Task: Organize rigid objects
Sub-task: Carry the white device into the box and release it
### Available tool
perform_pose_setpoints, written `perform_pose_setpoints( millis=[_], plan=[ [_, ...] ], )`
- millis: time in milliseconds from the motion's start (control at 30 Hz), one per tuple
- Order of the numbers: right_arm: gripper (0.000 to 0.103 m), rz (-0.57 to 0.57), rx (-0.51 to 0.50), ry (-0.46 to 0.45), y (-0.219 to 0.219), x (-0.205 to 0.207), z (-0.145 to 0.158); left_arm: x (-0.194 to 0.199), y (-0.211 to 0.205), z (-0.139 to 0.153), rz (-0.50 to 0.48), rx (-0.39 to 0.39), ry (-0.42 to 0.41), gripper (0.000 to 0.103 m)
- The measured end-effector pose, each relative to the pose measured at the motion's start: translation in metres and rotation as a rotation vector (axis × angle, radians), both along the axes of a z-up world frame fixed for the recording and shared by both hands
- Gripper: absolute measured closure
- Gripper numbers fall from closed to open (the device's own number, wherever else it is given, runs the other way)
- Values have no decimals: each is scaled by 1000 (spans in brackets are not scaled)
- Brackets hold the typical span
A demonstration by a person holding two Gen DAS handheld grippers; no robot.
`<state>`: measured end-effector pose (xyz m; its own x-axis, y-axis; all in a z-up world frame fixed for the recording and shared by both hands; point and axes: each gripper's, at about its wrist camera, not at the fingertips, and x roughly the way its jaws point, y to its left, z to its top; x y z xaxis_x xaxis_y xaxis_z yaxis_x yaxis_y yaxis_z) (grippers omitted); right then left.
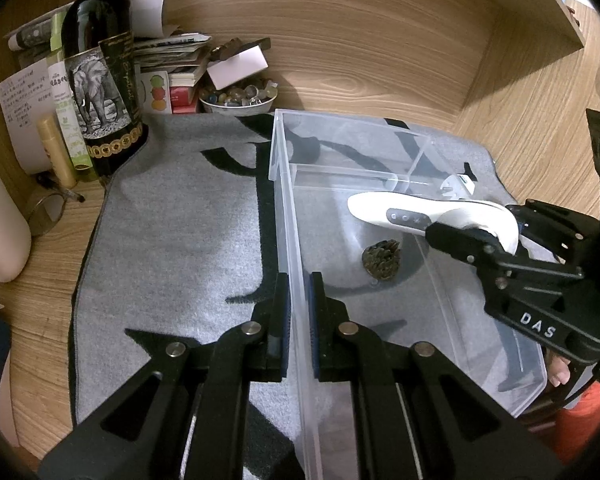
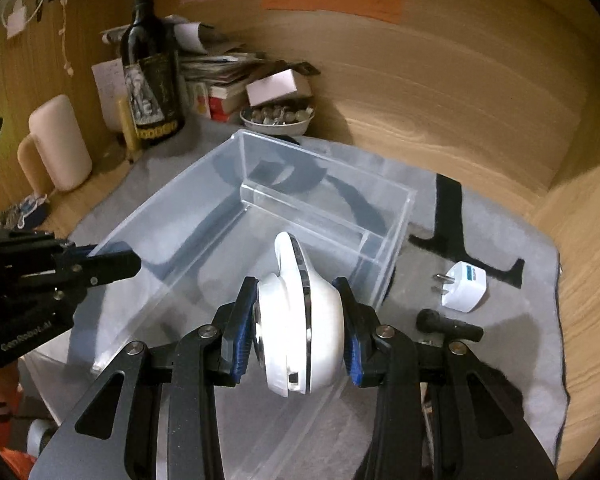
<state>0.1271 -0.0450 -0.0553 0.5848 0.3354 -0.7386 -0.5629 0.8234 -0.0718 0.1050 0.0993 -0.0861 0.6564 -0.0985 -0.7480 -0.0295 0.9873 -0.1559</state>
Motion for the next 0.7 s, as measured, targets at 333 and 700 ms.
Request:
perform_pose_setpoints(
  millis=[333, 700],
  plan=[
    [68, 57, -64, 28, 11, -7, -7, 0, 1, 0, -3, -3, 1, 95],
    [52, 80, -52, -7, 15, -19, 2, 0, 0, 0, 2, -2, 0, 95]
  ],
)
